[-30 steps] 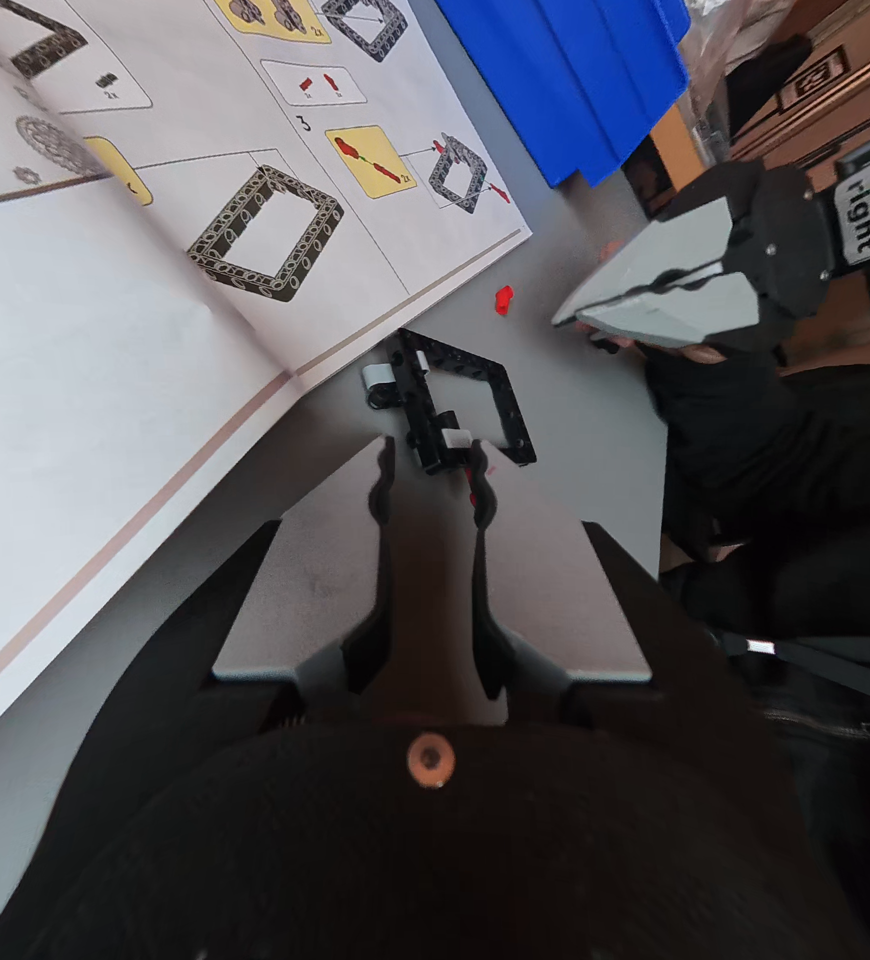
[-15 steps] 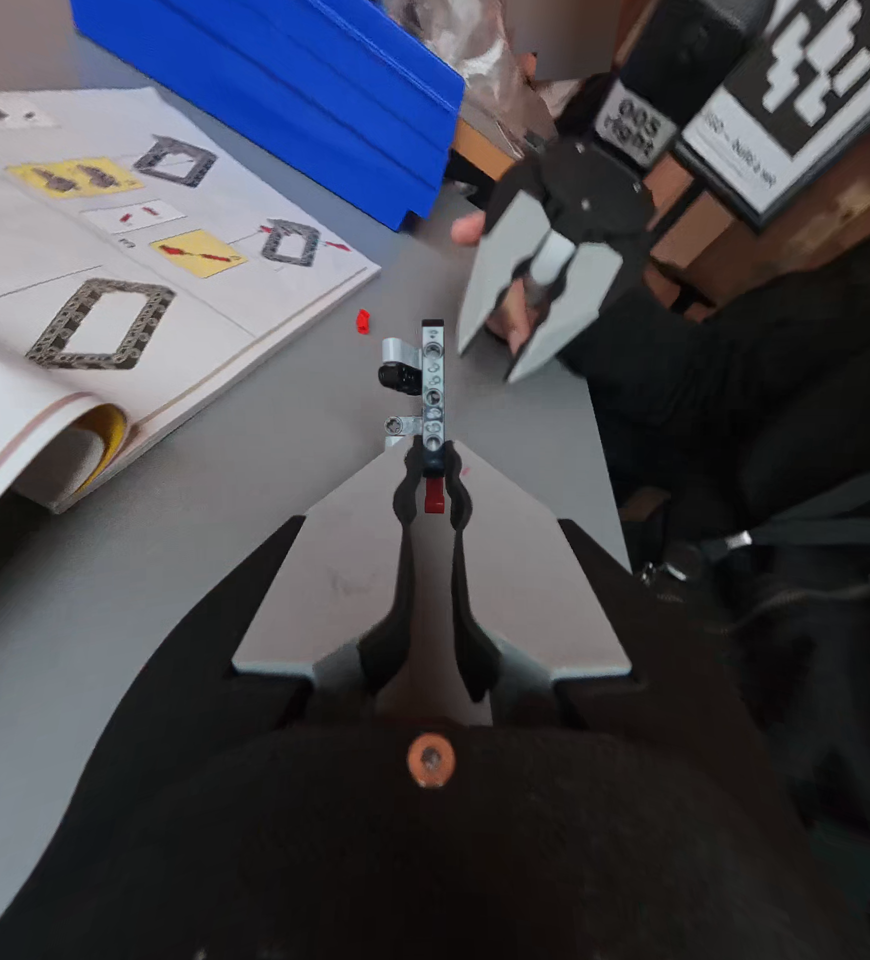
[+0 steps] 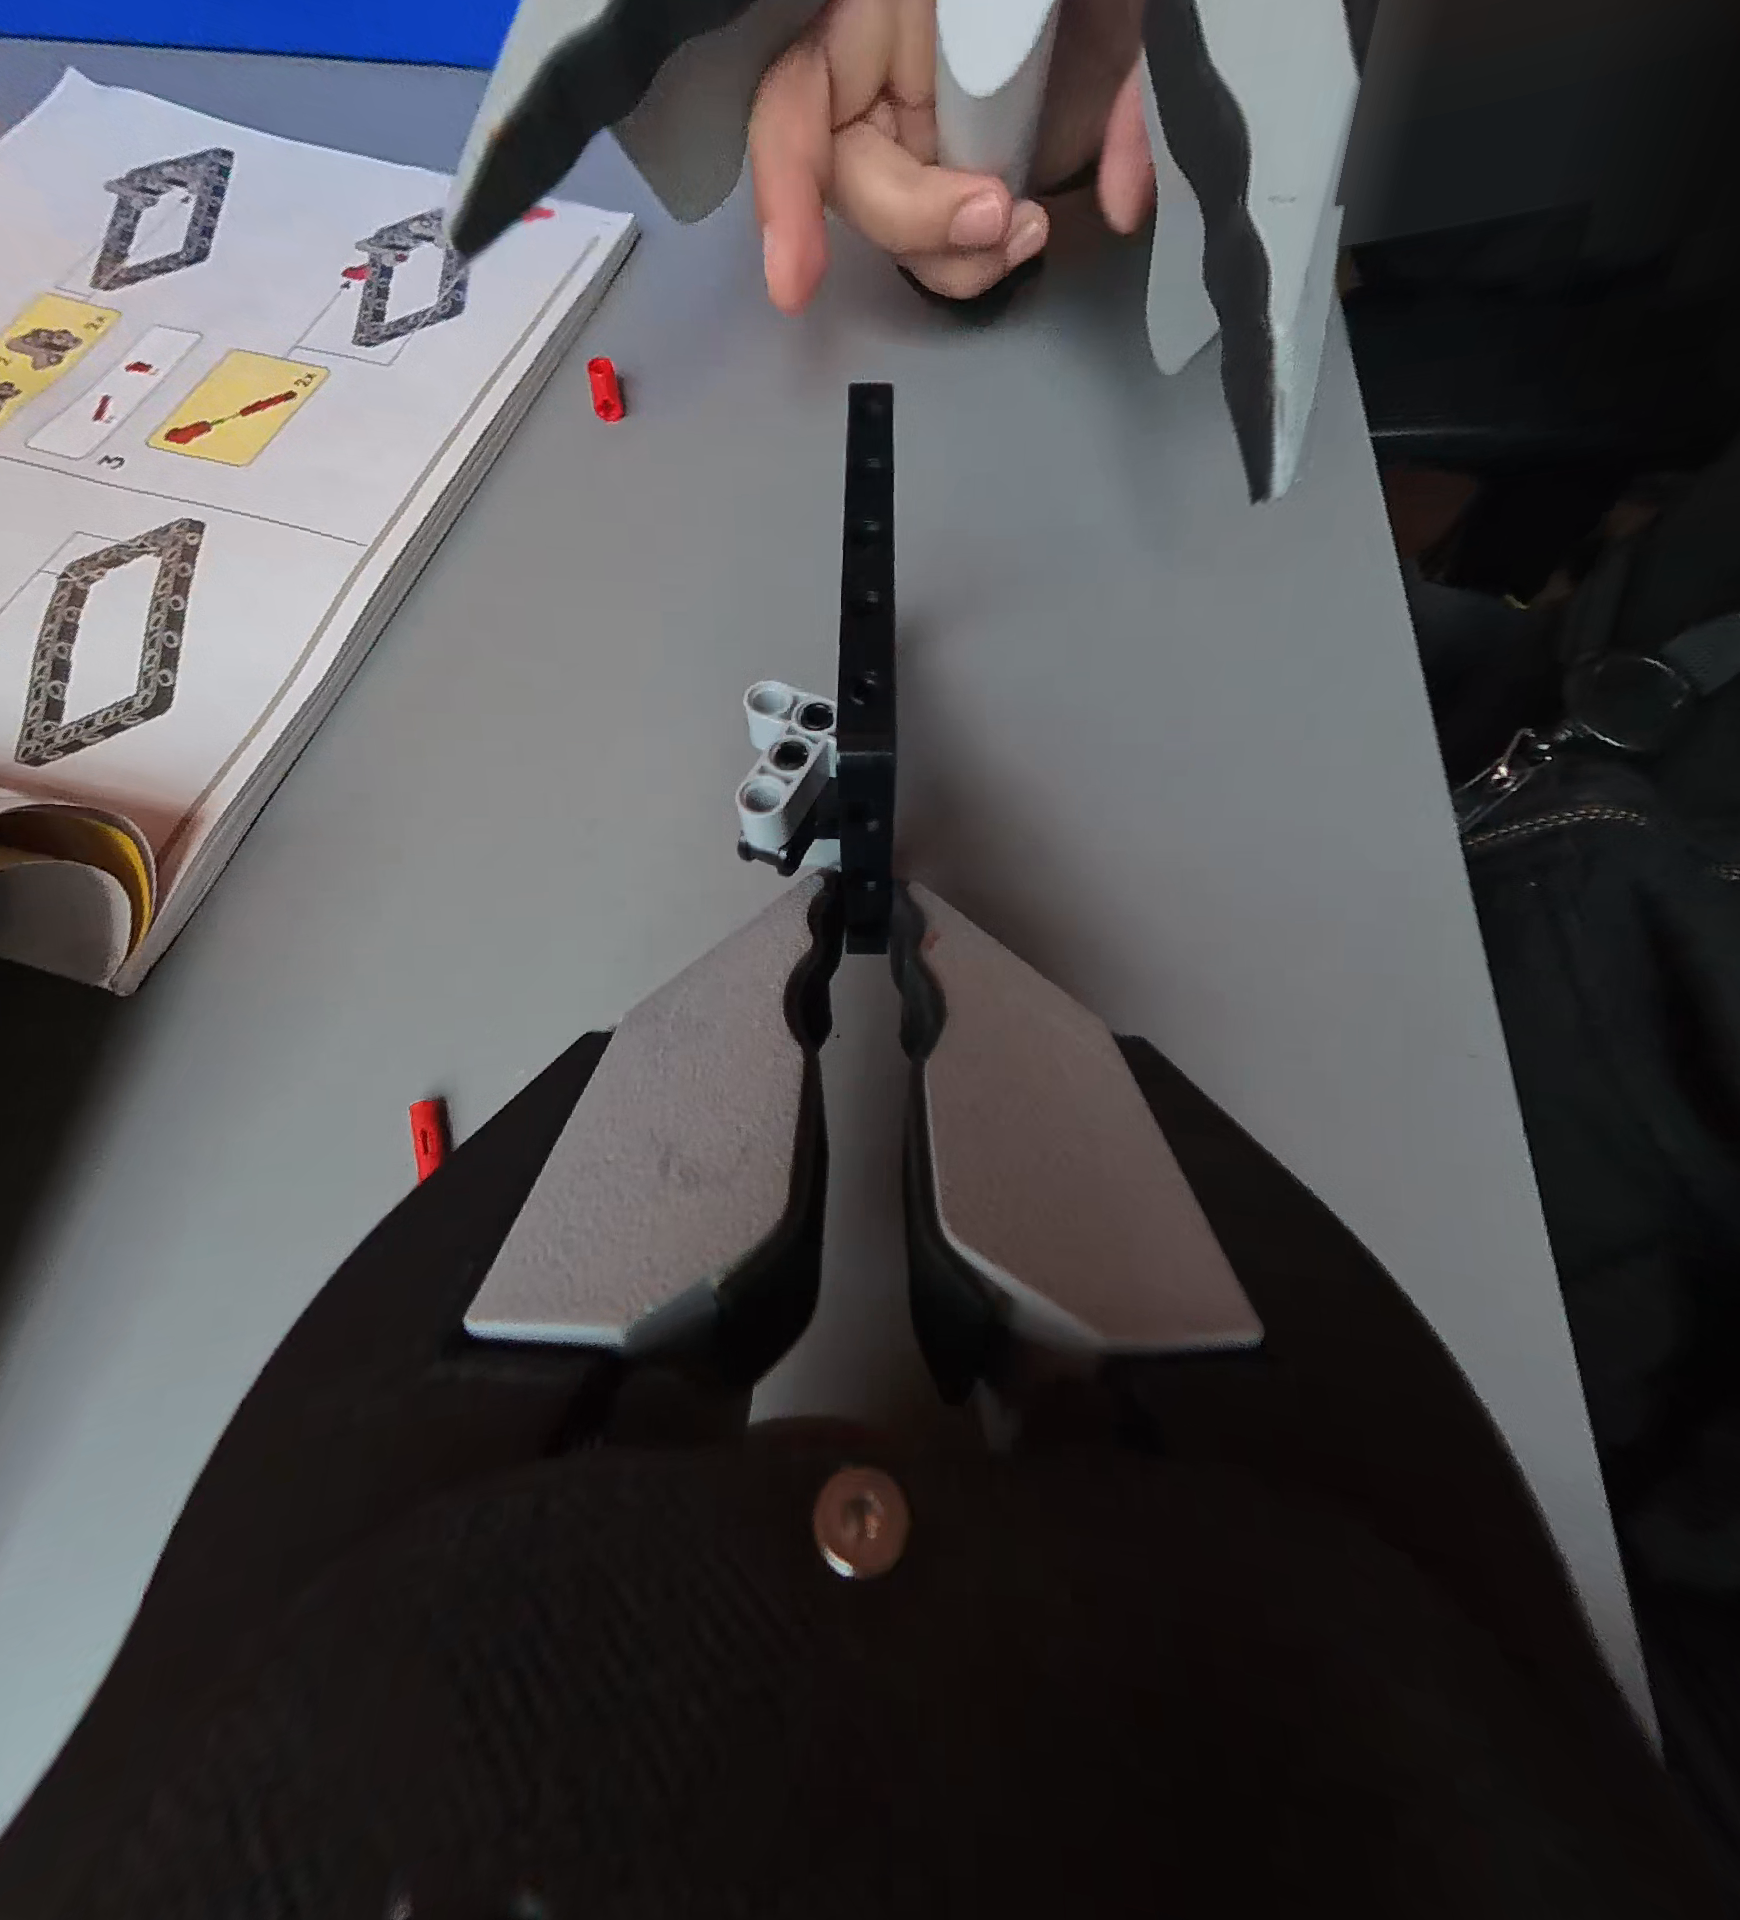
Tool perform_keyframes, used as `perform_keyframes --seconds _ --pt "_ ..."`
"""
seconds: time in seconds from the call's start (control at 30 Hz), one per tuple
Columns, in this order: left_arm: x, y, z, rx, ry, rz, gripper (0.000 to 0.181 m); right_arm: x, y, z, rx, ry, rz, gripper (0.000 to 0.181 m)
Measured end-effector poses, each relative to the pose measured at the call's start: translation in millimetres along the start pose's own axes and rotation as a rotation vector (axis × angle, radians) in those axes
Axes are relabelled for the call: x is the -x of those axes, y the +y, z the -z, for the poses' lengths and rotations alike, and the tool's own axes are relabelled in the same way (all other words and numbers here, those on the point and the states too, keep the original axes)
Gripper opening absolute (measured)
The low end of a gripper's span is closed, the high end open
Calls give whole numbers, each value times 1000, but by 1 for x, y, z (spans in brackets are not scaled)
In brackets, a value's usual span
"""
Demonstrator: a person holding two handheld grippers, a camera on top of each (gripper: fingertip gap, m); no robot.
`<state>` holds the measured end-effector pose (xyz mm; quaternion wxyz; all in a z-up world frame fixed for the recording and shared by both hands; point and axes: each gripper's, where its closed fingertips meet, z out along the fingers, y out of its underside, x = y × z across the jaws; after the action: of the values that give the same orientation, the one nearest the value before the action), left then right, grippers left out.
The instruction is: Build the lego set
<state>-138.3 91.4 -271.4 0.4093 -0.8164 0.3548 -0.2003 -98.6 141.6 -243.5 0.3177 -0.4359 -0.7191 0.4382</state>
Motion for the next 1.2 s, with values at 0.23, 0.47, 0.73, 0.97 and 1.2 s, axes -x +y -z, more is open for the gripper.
perform_keyframes --seconds 0.23,0.47,0.73,0.97,1.2 --pt "5 2 -1 16 -47 2 6 4 6 -3 26 -18 44 126" --pt "-2 1 0 16 -171 -245 6 11 -5 8 -72 -121 38 35" --pt "-10 16 0 129 -447 -745 14 23 -6 11 -84 -102 114 54" --pt "-23 19 19 35 -345 -530 46 18 -2 11 -60 -37 102 60" --pt "-15 20 32 9 -401 -493 44 9 -9 16 -91 94 225 68"
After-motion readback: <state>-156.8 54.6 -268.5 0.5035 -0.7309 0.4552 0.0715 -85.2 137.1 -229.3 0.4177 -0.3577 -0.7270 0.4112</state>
